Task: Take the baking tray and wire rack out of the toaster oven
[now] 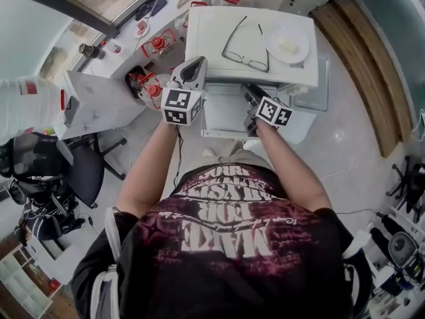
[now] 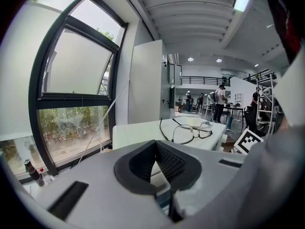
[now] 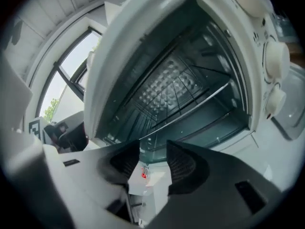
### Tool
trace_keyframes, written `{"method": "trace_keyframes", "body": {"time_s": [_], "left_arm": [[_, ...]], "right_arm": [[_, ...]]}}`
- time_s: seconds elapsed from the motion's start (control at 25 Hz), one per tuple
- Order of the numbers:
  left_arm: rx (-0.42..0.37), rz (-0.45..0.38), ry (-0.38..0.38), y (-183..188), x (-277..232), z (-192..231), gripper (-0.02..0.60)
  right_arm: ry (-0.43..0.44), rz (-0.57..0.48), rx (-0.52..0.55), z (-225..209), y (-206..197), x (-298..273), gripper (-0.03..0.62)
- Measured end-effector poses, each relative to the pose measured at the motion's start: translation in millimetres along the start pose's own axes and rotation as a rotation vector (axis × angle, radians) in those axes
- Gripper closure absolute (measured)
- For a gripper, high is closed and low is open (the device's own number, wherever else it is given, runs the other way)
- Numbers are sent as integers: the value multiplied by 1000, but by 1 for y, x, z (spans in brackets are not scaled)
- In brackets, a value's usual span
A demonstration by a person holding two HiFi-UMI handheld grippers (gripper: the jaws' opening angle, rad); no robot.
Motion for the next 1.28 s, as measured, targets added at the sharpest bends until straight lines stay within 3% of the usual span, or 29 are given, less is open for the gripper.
{"method": "trace_keyframes", "body": {"time_s": [0.2, 0.4, 0.48, 0.56, 1.08, 1.16, 1.2, 1.28], "left_arm": [[2, 15, 10, 0, 0, 0, 575], [-4, 32, -14, 0, -2, 1, 575], [-7, 43, -19, -1, -2, 1, 575], [-14, 50, -22, 0, -1, 0, 575], [-42, 72, -53, -1, -2, 1, 575], [-45, 73, -62, 0, -2, 1, 577], [-46, 74, -65, 0, -1, 0, 577], [-51, 78, -71, -1, -1, -1, 577]], "right_arm": [[18, -67, -134, -8, 5, -26, 402], [1, -111, -162, -9, 15, -41, 406], [-25, -116, -174, -12, 15, -43, 482], [-19, -120, -185, -12, 14, -41, 494], [34, -59, -212, -8, -33, 15, 493], [65, -59, -219, -10, -35, 14, 470], [80, -56, -226, -11, -36, 12, 406], [93, -65, -243, -13, -36, 9, 354]]}}
Point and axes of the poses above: the fingertips, and each gripper's own axes: x backward along the fingers, z to its left, y out of its top, the point moved 9 cm from there along x, backward along the fingers, and after that the axes turned 9 degrees about -z, right-handed, at the moved point
